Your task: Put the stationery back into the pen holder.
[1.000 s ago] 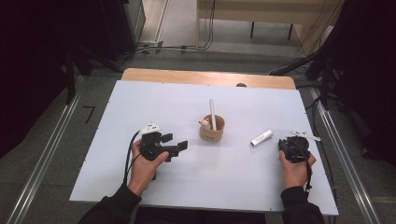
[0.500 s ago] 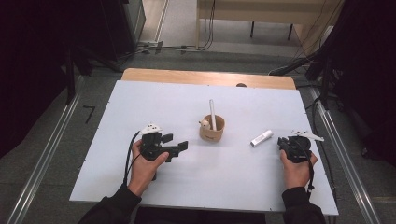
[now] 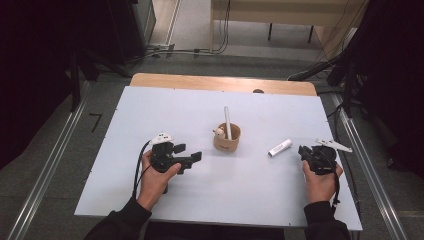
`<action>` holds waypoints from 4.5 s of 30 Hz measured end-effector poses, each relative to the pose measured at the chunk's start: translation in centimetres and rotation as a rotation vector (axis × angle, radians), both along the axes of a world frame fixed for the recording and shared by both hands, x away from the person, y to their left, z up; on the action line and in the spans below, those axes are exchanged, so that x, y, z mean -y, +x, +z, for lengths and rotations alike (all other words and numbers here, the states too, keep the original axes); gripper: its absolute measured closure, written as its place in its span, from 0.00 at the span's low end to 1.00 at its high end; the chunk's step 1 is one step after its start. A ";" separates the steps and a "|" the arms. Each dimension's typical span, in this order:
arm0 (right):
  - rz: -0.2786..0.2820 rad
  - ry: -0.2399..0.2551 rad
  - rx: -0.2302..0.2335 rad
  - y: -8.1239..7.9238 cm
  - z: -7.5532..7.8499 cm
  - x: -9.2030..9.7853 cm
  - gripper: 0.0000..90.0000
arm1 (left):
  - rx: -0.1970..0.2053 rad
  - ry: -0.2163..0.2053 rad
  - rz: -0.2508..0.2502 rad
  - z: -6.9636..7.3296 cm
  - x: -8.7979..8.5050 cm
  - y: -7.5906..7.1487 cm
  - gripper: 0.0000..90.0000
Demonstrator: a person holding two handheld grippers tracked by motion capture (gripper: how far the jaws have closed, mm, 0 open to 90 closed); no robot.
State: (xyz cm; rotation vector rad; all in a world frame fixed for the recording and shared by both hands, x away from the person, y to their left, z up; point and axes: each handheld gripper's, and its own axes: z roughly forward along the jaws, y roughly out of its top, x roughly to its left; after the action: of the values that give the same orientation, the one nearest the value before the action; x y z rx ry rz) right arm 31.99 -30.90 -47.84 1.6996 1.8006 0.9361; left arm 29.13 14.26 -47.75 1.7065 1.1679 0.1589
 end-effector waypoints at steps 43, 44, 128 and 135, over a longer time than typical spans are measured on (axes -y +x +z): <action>0.236 0.078 0.082 -1.7 2.7 -5.6 0.88 | -0.033 0.017 -0.055 -0.6 1.5 -0.3 0.22; 0.243 0.075 0.082 -1.6 2.7 -5.9 0.88 | -0.035 0.017 -0.056 -0.6 1.6 -0.3 0.22; 0.572 0.107 0.116 -2.1 3.3 -17.1 0.88 | -0.213 -0.196 -0.281 -1.4 9.9 -0.7 0.31; 0.581 0.109 0.121 -2.2 3.5 -17.3 0.88 | -0.233 -0.225 -0.266 -1.6 10.1 -0.4 0.37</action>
State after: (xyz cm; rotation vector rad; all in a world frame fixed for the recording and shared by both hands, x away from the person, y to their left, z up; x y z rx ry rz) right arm 29.75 -13.59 -44.35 1.1496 2.2370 1.3569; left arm 28.73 4.19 -49.30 1.6896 1.0664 -0.3315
